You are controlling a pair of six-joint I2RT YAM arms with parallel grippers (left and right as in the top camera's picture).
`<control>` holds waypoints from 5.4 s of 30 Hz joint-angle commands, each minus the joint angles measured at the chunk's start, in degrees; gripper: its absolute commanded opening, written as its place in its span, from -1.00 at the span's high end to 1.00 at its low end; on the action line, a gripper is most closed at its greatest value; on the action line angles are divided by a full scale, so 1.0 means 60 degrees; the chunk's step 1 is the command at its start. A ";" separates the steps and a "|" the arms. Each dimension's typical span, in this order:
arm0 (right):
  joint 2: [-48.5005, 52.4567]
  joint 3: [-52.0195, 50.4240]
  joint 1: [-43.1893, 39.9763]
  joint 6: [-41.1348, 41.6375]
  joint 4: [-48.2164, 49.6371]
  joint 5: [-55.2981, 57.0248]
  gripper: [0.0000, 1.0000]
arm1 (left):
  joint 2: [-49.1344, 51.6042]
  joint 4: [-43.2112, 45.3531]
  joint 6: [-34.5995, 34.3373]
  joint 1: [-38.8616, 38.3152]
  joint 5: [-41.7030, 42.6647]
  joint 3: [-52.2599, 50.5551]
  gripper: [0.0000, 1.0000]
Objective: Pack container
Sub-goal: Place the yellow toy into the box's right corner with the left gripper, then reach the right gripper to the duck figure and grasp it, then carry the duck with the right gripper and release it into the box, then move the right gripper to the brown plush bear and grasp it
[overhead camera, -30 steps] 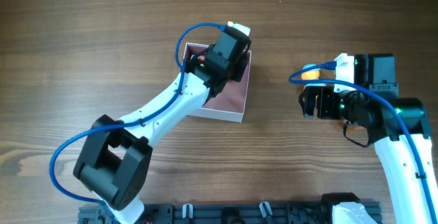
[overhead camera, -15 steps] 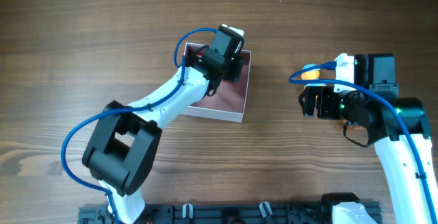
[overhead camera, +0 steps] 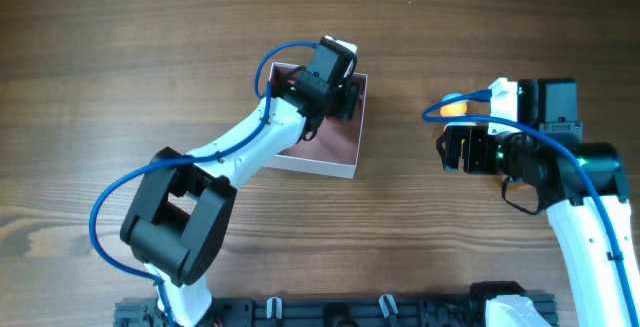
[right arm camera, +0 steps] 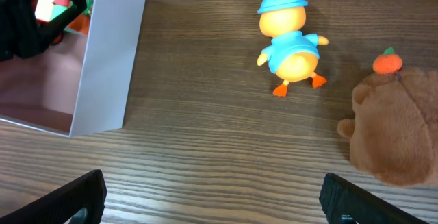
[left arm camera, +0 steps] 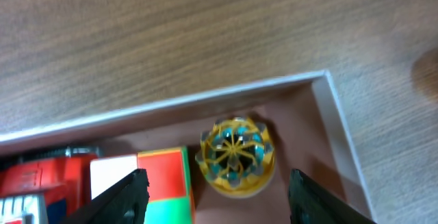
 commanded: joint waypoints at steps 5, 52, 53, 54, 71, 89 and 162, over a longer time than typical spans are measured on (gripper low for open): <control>0.0004 0.0200 -0.0004 0.0117 -0.0018 0.0157 -1.00 | -0.2543 -0.3133 -0.0732 0.1111 -0.0743 0.0299 -0.37; 0.8765 0.2328 -0.0816 -0.0863 0.1825 0.0936 -0.11 | -0.4710 -0.7184 -0.1534 0.6302 0.0914 -0.0372 -0.98; 0.8750 0.2331 -0.0816 -0.0860 0.1825 0.0933 0.04 | -0.4710 -0.7184 -0.1534 0.6302 0.0914 -0.0372 -0.98; 0.8714 0.2339 -0.0816 -0.0852 0.1825 0.0933 0.21 | -0.4710 -0.7187 -0.1534 0.6302 0.0914 -0.0372 -0.97; 0.3016 0.2652 0.3173 0.4269 0.2670 0.0324 0.91 | -0.4710 -0.7191 -0.1534 0.6302 0.0954 -0.0372 -0.96; 0.6612 0.2648 0.5373 0.8892 0.5748 0.1242 0.91 | -0.4710 -0.7278 -0.1534 0.6302 0.1056 -0.0372 -0.90; 0.2204 0.3861 0.1989 0.5770 -0.0441 0.3592 -0.99 | -0.4710 -0.7369 -0.1530 0.6302 0.1056 -0.0372 -0.89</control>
